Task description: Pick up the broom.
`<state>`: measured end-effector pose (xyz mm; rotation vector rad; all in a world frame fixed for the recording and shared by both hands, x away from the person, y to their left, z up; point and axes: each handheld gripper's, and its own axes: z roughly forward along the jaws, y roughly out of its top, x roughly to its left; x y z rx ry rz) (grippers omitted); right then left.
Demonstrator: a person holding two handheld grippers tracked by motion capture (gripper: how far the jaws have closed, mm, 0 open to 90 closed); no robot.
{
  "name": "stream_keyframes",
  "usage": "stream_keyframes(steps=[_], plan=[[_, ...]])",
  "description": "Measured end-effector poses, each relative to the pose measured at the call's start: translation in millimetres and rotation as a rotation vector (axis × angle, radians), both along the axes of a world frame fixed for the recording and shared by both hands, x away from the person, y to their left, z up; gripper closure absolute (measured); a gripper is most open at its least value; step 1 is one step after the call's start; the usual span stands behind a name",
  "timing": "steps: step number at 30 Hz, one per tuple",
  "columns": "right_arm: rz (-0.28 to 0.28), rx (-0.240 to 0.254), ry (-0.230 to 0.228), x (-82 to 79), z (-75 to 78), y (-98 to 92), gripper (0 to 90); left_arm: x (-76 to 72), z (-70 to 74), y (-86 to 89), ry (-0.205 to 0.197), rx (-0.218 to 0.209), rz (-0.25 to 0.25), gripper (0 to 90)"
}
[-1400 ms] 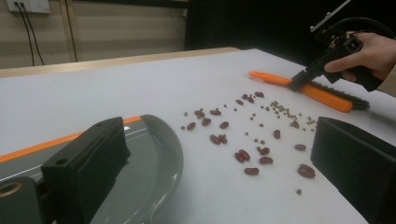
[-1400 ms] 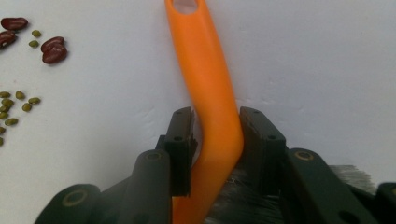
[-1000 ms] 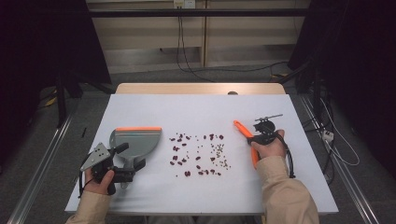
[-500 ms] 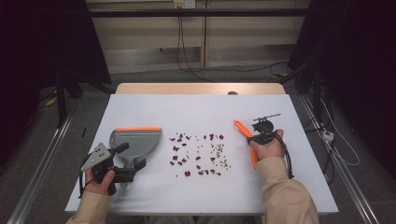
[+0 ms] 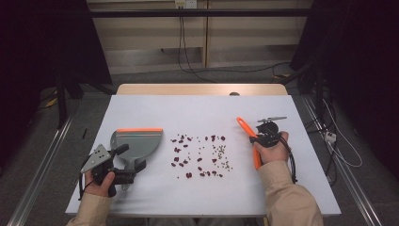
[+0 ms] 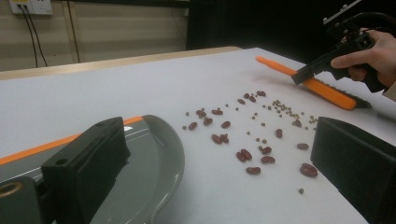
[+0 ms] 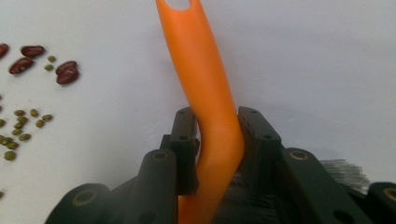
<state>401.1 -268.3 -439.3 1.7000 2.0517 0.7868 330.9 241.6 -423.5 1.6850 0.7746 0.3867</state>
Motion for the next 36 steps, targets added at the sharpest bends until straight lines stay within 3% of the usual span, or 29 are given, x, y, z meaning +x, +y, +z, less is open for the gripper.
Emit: stream_keyframes(steps=[4, 7, 11, 14, 18, 26, 36], plan=[[-0.005, 0.05, -0.091, -10.5, 8.4, -7.1, 69.5, 0.2, 0.7, -0.4, -0.003, 0.002, 0.0, 3.5], [-0.006, 0.11, -0.181, -22.2, 16.3, -12.3, 69.7, -0.1, 1.9, -2.5, -0.005, -0.002, -0.002, 3.4], [0.001, 0.155, -0.307, -38.6, 26.8, -18.0, 70.1, -0.7, 3.3, -8.3, -0.008, 0.001, -0.015, 3.5], [0.0, 0.2, -0.374, -47.5, 34.2, -20.3, 70.5, -1.0, 4.3, -12.9, -0.008, -0.001, -0.024, 3.5], [0.007, 0.225, -0.455, -56.1, 42.0, -20.7, 70.6, -1.3, 7.3, -18.7, -0.004, -0.021, -0.039, 3.6], [-0.007, 0.321, -0.511, -58.7, 40.7, -24.4, 70.7, -0.4, 15.6, -24.0, -0.02, -0.025, -0.043, 3.6], [0.017, 0.363, -0.56, -57.9, 56.7, -12.6, 70.9, 3.5, 46.5, -33.5, -0.068, -0.028, -0.057, 3.5]])
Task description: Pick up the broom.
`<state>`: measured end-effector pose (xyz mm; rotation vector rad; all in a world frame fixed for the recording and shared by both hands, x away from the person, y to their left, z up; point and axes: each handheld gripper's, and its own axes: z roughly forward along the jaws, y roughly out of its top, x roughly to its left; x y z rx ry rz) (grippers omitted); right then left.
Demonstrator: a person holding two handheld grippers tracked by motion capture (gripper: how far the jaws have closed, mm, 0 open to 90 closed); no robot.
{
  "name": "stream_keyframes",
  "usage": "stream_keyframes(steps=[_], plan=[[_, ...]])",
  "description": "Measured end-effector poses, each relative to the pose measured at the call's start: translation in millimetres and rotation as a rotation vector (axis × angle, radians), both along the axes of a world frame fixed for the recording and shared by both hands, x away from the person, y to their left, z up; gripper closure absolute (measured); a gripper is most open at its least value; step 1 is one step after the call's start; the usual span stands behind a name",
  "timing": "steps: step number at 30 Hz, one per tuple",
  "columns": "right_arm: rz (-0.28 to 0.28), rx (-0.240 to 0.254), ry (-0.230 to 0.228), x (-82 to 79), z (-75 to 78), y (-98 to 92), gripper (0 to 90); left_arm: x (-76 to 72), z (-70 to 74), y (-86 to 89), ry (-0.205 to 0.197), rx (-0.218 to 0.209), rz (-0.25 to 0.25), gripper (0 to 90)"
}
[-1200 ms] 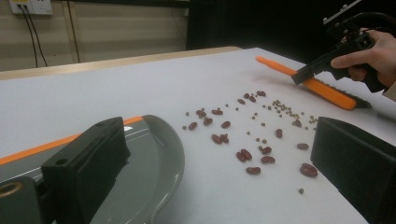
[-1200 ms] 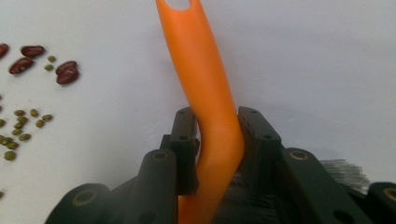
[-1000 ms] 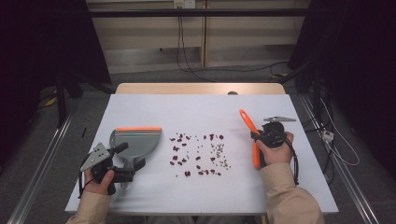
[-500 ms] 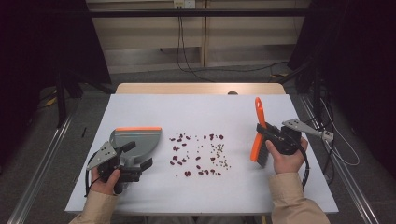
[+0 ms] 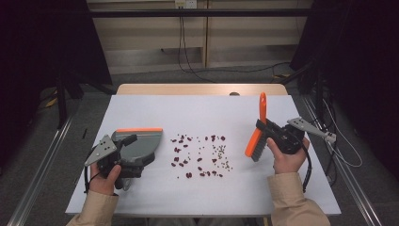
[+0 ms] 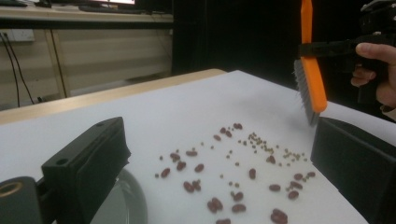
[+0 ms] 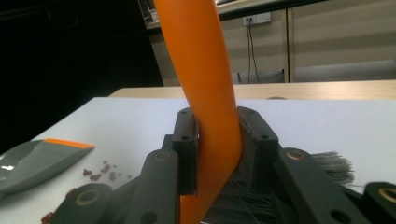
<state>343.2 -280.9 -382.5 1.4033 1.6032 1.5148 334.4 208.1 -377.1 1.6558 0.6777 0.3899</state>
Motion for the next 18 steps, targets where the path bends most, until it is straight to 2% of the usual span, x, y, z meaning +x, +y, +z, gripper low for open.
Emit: stream_keyframes(steps=[5, 14, 18], plan=[[0.022, 0.005, -0.021, 4.3, 10.5, 11.9, 70.9, 6.0, 7.8, -15.8, 0.007, 0.001, -0.054, 3.7], [0.065, 0.025, -0.03, 12.7, 20.2, 40.6, 70.9, 15.9, 5.0, -52.5, 0.031, 0.006, -0.129, 5.0], [0.092, 0.022, -0.031, 16.2, 24.3, 54.7, 70.9, 19.5, 3.7, -66.1, 0.061, 0.002, -0.152, 6.9]])
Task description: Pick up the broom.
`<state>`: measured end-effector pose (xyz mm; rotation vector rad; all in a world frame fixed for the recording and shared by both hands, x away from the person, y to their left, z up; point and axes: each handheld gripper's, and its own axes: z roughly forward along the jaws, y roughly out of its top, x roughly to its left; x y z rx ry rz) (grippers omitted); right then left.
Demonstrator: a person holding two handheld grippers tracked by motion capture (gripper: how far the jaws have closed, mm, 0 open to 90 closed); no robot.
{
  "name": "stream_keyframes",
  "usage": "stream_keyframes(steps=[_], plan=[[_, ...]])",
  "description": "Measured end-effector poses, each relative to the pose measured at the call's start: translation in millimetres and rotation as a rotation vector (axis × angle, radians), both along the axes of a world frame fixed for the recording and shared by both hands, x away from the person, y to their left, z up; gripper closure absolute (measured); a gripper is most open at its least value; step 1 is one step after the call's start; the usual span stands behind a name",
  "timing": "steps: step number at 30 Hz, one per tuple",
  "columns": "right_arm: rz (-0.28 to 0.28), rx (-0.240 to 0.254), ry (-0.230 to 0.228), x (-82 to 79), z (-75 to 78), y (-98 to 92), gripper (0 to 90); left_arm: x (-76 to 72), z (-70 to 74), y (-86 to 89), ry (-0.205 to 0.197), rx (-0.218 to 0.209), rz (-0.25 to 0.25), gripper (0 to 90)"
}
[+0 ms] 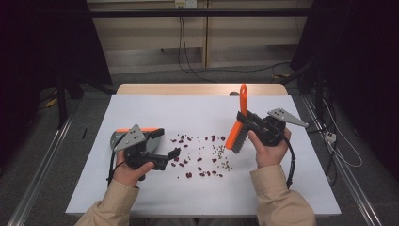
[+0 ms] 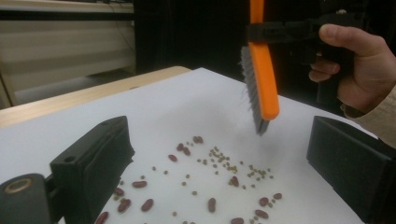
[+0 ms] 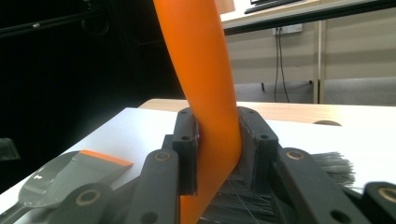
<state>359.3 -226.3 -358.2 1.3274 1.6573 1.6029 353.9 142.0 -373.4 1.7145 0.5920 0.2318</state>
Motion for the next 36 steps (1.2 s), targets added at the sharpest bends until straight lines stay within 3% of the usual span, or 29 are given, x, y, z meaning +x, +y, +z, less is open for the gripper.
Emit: stream_keyframes(steps=[12, 17, 21, 29, 32, 36], plan=[[0.07, 0.006, -0.014, 6.2, 7.4, 41.0, 70.8, 4.2, -11.6, -34.3, 0.049, 0.019, -0.077, 18.9], [0.092, -0.01, -0.019, 7.5, 7.9, 53.8, 70.9, 3.0, -15.9, -47.8, 0.061, 0.049, -0.11, 23.6], [0.107, -0.006, -0.02, 8.1, 7.0, 61.4, 70.9, 3.8, -20.3, -54.2, 0.073, 0.071, -0.093, 26.4], [0.141, -0.004, -0.023, 6.3, 8.1, 77.5, 70.8, 7.4, -26.4, -61.7, 0.084, 0.074, -0.059, 35.6], [0.152, -0.001, -0.027, 5.6, 8.3, 82.6, 70.8, 6.6, -26.9, -62.9, 0.081, 0.08, -0.039, 44.3], [0.162, -0.008, -0.029, 4.1, 8.5, 88.7, 70.8, 5.3, -26.6, -62.0, 0.068, 0.098, -0.015, 65.3]])
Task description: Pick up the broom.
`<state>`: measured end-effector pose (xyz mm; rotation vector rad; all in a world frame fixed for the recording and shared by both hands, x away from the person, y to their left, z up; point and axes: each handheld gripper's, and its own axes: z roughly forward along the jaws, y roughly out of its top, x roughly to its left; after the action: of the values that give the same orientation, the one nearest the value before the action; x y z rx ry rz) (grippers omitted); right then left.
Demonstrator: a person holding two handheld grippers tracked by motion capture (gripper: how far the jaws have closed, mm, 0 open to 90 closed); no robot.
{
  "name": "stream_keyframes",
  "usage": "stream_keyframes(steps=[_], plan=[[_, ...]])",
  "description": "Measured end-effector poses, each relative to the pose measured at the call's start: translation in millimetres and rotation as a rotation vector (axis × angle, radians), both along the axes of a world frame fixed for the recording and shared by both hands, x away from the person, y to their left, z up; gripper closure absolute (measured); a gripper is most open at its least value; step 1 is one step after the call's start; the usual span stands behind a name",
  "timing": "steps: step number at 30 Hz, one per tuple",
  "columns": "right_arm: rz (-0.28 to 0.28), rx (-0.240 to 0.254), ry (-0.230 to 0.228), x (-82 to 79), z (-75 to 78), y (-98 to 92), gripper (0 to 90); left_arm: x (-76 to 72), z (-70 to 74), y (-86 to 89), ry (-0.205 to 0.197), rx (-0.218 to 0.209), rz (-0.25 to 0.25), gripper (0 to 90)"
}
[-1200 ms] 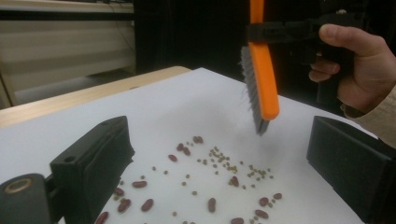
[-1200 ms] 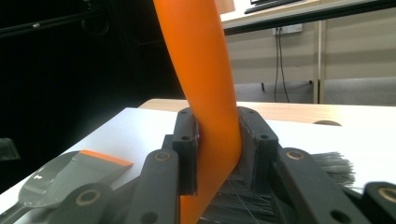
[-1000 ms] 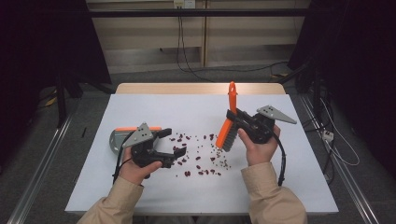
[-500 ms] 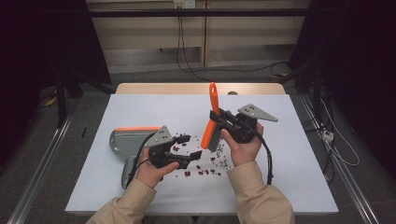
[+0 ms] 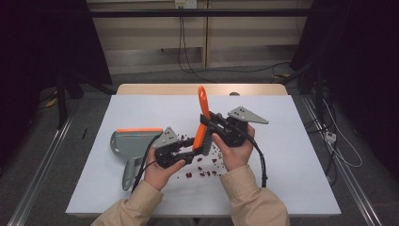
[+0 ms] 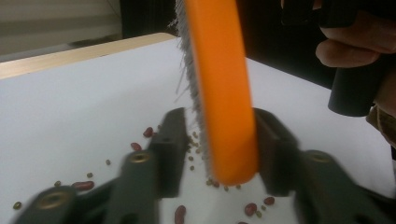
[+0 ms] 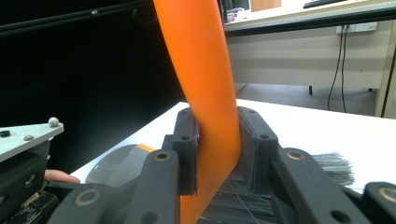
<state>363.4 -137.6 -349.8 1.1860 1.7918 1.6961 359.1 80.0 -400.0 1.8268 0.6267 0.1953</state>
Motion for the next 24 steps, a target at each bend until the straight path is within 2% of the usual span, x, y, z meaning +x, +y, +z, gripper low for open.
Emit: stream_keyframes(steps=[1, 4, 10, 12, 13, 17, 20, 24], plan=[[0.006, 0.0, 0.0, 0.4, -0.3, 0.8, 70.8, -0.1, 0.3, 0.4, -0.002, 0.017, 0.01, 68.1], [0.01, -0.009, 0.007, 0.6, -1.2, 3.7, 70.8, -0.3, 0.2, 2.5, 0.014, 0.034, 0.042, 69.9], [0.013, 0.003, 0.018, 3.0, -2.0, 7.3, 68.4, -2.8, -0.2, 5.3, 0.002, 0.03, 0.094, 70.8], [0.016, 0.01, 0.025, 4.6, -3.1, 8.1, 56.4, -2.6, -0.2, 7.0, -0.002, 0.024, 0.114, 70.8], [-0.002, 0.0, 0.023, 4.5, -3.7, 9.4, 48.8, -2.5, -0.1, 7.9, -0.006, 0.021, 0.122, 70.8], [-0.035, -0.01, -0.001, 2.0, -6.5, 10.9, 33.4, -1.1, 1.1, 13.8, -0.022, 0.006, 0.158, 70.8], [-0.033, 0.0, 0.045, 2.4, -10.6, 13.7, 25.5, -0.8, 1.7, 15.6, -0.025, 0.001, 0.183, 70.8], [-0.052, -0.002, 0.082, 0.9, -16.9, 25.4, 20.7, -2.0, 1.3, 15.1, -0.036, -0.002, 0.205, 70.8]])
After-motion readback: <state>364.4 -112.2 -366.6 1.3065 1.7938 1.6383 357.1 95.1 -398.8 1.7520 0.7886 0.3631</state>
